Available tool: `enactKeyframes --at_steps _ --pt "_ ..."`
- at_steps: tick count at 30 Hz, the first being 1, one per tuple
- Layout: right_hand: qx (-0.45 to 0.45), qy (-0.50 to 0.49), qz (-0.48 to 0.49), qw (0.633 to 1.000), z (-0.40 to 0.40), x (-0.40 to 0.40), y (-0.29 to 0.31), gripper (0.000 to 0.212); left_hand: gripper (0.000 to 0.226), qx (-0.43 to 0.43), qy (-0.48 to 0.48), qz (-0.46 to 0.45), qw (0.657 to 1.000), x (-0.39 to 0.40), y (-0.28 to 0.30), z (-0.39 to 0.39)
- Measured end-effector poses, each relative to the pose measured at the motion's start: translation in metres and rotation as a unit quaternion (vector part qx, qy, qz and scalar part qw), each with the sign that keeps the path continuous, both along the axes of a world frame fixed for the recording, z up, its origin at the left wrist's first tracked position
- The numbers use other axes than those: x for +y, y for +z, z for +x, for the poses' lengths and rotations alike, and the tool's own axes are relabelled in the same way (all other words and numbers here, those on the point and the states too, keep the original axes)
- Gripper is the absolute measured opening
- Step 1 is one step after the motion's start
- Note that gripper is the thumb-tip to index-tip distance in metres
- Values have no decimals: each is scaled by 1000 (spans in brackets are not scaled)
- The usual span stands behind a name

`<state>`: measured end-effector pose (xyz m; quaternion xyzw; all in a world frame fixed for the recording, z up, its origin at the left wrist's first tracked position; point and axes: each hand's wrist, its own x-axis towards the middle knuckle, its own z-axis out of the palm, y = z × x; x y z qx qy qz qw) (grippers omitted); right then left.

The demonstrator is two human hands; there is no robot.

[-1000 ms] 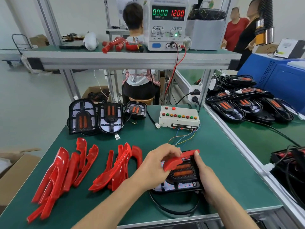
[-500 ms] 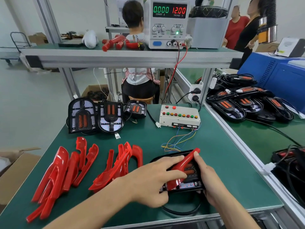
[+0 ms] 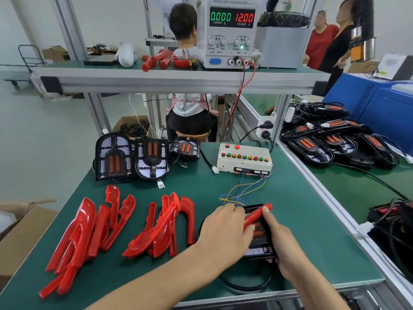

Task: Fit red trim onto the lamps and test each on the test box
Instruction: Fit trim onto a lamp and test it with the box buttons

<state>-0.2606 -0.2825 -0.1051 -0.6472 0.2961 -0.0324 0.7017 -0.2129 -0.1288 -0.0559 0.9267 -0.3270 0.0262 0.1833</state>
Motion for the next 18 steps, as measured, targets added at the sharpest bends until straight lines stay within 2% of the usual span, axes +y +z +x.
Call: enactKeyframes --at_steps 6,9,14,18 --pt "-17 27 0 999 -2 0 0 72 18 37 32 9 999 -4 14 20" --pt "-23 26 8 999 -2 -1 -2 72 18 28 39 1 999 15 18 37" --pt "-31 23 12 999 -2 -5 -5 71 21 20 -18 41 999 38 12 45" --pt "-27 34 8 999 -2 -7 -7 68 27 -1 -49 40 998 36 8 42"
